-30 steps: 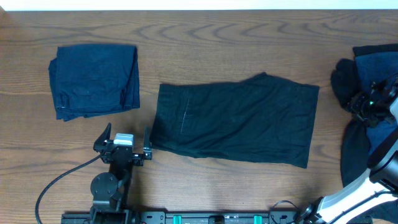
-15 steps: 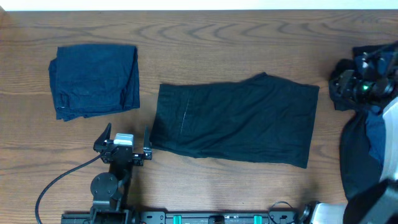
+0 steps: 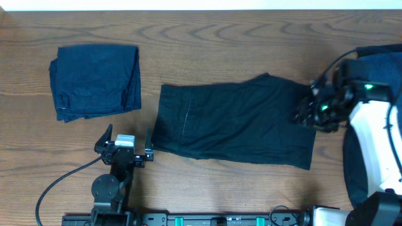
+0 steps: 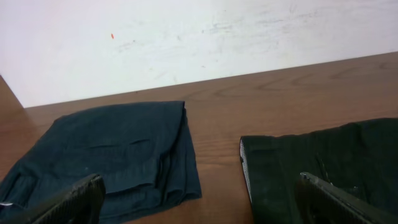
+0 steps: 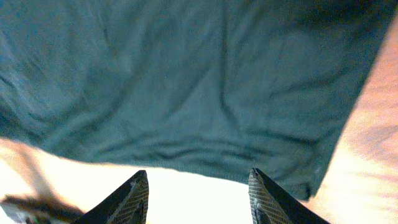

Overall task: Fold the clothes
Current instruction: 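Move the right gripper to the pants' lower right corner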

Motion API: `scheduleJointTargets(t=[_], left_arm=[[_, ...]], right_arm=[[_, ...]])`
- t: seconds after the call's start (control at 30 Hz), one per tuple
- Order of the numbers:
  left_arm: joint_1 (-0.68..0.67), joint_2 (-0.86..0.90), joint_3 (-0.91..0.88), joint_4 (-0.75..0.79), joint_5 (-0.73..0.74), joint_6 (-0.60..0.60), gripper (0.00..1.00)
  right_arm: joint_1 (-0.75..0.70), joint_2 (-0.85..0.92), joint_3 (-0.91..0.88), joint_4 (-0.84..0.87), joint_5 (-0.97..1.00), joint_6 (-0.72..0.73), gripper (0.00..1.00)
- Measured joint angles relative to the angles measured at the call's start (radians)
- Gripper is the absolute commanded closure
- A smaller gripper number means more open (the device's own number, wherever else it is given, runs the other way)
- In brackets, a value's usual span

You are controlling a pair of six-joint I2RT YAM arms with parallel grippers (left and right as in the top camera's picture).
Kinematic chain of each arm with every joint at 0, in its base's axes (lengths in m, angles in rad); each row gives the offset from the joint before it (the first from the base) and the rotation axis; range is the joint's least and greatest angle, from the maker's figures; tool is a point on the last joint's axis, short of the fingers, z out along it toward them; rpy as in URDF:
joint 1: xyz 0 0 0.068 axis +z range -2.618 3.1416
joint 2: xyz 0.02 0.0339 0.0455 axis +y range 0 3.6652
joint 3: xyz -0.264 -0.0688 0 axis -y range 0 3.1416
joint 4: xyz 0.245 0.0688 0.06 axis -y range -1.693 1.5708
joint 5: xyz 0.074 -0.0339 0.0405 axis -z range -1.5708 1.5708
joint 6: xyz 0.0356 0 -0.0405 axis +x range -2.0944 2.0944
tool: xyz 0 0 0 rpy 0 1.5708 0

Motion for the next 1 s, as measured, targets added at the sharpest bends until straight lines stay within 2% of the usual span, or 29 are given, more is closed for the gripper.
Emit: scheduleJointTargets(t=[0.5,0.83,1.0], left_arm=[[0.0,0.0,0.0,0.0,0.0,0.0,0.02],[0.0,0.0,0.0,0.0,0.0,0.0,0.02],[0.0,0.0,0.0,0.0,0.0,0.0,0.02]], right_arm=[[0.027,-0.032,-0.222,-0.006,0.034,0.035,0.5],[0.027,-0.335,-0.254,-0.032,0.146,0.13,0.51],[0.027,-0.4,-0.255,-0.09,0.156,0.199,0.45]])
